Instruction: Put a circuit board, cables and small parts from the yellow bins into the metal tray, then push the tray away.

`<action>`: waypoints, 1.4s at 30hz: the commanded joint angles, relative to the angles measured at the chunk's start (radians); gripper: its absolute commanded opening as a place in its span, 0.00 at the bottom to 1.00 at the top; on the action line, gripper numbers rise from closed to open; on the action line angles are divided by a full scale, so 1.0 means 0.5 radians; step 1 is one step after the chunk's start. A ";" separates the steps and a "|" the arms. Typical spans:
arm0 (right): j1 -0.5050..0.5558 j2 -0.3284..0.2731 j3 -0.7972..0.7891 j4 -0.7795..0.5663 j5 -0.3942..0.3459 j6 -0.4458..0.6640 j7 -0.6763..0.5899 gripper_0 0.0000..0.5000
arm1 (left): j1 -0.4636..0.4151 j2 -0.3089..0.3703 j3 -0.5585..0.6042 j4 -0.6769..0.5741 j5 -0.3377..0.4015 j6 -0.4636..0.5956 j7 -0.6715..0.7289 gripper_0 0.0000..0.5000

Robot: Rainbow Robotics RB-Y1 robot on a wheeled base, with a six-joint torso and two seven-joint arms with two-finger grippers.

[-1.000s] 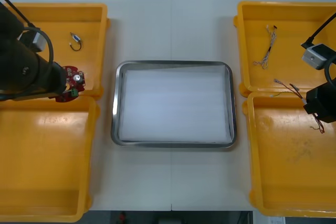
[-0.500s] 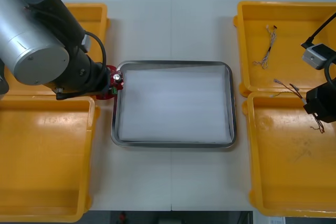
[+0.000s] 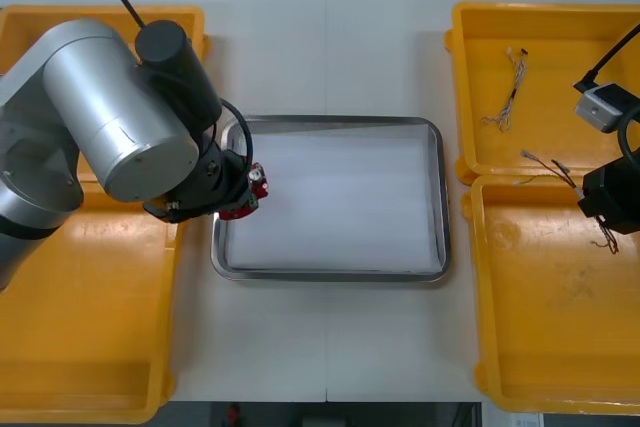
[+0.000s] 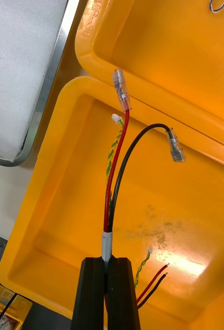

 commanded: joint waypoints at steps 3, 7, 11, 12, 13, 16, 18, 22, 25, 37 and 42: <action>-0.053 -0.044 0.017 -0.054 0.012 -0.014 -0.024 0.00 | -0.072 -0.145 -0.130 0.004 -0.120 0.020 0.040 0.00; -0.053 -0.044 0.017 -0.054 0.012 -0.014 -0.024 0.00 | -0.072 -0.201 -0.197 0.032 -0.215 0.020 0.053 0.00; -0.053 -0.044 0.017 -0.054 0.012 -0.014 -0.024 0.00 | -0.072 -0.222 -0.268 0.065 -0.273 0.002 0.059 0.00; -0.053 -0.044 0.017 -0.054 0.012 -0.014 -0.024 0.00 | -0.072 -0.225 -0.274 0.081 -0.273 -0.014 0.059 0.00; -0.053 -0.044 0.017 -0.054 0.012 -0.014 -0.024 0.00 | -0.072 -0.228 -0.280 0.087 -0.273 -0.026 0.059 0.00; -0.053 -0.044 0.017 -0.054 0.012 -0.014 -0.024 0.00 | -0.072 -0.234 -0.338 0.130 -0.295 -0.066 0.059 0.00; -0.053 -0.044 0.017 -0.054 0.012 -0.014 -0.024 0.00 | -0.072 -0.244 -0.381 0.161 -0.313 -0.090 0.062 0.00; -0.053 -0.044 0.017 -0.054 0.012 -0.014 -0.024 0.00 | -0.072 -0.268 -0.443 0.228 -0.362 -0.140 0.068 0.00; -0.053 -0.044 0.017 -0.054 0.012 -0.014 -0.024 0.00 | -0.072 -0.283 -0.458 0.265 -0.365 -0.161 0.071 0.00; -0.053 -0.044 0.017 -0.054 0.012 -0.014 -0.024 0.00 | -0.072 -0.290 -0.528 0.302 -0.369 -0.222 0.111 0.00; -0.053 -0.044 0.017 -0.054 0.012 -0.014 -0.024 0.00 | -0.069 -0.290 -0.541 0.302 -0.399 -0.219 0.092 0.47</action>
